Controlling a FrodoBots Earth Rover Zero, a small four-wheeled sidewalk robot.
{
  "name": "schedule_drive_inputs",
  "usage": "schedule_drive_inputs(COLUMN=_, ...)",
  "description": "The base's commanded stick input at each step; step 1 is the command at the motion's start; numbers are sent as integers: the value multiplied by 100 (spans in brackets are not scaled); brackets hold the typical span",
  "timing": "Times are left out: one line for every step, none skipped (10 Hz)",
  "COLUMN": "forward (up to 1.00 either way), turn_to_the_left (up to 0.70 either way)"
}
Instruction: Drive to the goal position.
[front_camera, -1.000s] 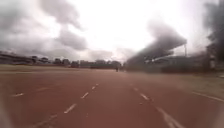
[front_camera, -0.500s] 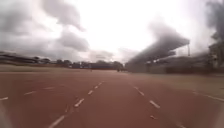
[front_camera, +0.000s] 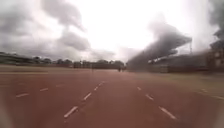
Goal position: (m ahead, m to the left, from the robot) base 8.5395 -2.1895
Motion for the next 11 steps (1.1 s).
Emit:
schedule_drive_inputs(forward=85, turn_to_the_left=0)
schedule_drive_inputs(forward=85, turn_to_the_left=0)
schedule_drive_inputs(forward=85, turn_to_the_left=0)
schedule_drive_inputs(forward=85, turn_to_the_left=0)
schedule_drive_inputs(forward=85, turn_to_the_left=0)
schedule_drive_inputs(forward=85, turn_to_the_left=0)
schedule_drive_inputs(forward=85, turn_to_the_left=0)
schedule_drive_inputs(forward=85, turn_to_the_left=0)
schedule_drive_inputs(forward=85, turn_to_the_left=0)
schedule_drive_inputs(forward=85, turn_to_the_left=0)
schedule_drive_inputs(forward=85, turn_to_the_left=0)
